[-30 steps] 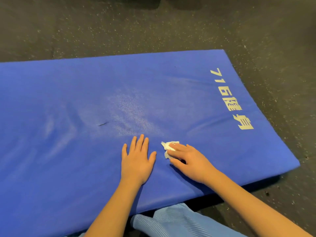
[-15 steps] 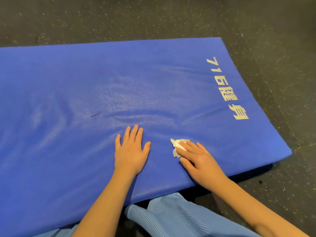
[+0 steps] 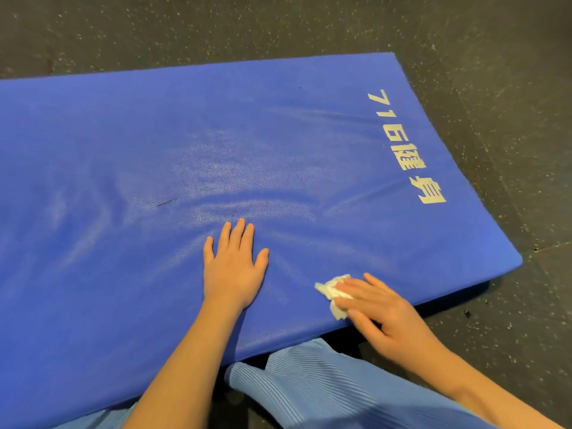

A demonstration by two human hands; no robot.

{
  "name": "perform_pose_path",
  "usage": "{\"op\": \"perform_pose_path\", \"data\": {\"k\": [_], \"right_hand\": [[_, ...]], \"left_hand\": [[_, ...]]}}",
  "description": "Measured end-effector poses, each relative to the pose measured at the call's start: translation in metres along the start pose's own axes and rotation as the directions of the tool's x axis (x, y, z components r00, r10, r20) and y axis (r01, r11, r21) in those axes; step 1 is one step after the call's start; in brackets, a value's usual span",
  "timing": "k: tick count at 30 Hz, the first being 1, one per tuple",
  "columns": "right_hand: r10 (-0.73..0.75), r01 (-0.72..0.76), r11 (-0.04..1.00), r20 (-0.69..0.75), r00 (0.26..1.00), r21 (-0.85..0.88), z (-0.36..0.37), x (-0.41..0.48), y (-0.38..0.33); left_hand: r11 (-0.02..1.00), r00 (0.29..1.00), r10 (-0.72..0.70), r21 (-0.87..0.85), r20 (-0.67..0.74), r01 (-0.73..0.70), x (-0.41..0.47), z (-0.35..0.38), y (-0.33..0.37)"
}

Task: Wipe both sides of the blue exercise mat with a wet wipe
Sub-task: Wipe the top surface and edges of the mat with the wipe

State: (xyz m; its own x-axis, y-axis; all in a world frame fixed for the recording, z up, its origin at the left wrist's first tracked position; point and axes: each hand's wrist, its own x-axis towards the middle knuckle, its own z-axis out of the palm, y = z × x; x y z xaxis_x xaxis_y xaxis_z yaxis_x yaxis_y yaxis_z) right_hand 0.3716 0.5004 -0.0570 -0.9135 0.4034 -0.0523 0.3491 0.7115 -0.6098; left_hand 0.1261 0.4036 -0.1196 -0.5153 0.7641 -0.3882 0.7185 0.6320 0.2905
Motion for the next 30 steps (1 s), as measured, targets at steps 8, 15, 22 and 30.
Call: {"op": "perform_pose_path", "data": {"k": [8, 15, 22, 30], "right_hand": [[0.047, -0.047, 0.999, -0.052, 0.998, -0.012, 0.012, 0.003, -0.022], [0.378, -0.393, 0.905, -0.116, 0.918, -0.162, 0.008, 0.037, 0.025], [0.177, -0.159, 0.969, 0.084, 0.981, -0.188, 0.006, 0.064, 0.030], [0.184, -0.148, 0.967, 0.166, 0.969, -0.207, 0.006, 0.096, 0.039]], "left_hand": [[1.000, 1.000, 0.004, 0.001, -0.014, -0.004, 0.001, 0.003, -0.001], [1.000, 1.000, 0.001, -0.012, -0.016, -0.001, 0.001, 0.002, -0.001], [1.000, 1.000, 0.006, -0.008, -0.004, -0.006, 0.000, 0.001, 0.000], [1.000, 1.000, 0.021, -0.014, -0.005, -0.021, 0.001, -0.001, -0.001]]}}
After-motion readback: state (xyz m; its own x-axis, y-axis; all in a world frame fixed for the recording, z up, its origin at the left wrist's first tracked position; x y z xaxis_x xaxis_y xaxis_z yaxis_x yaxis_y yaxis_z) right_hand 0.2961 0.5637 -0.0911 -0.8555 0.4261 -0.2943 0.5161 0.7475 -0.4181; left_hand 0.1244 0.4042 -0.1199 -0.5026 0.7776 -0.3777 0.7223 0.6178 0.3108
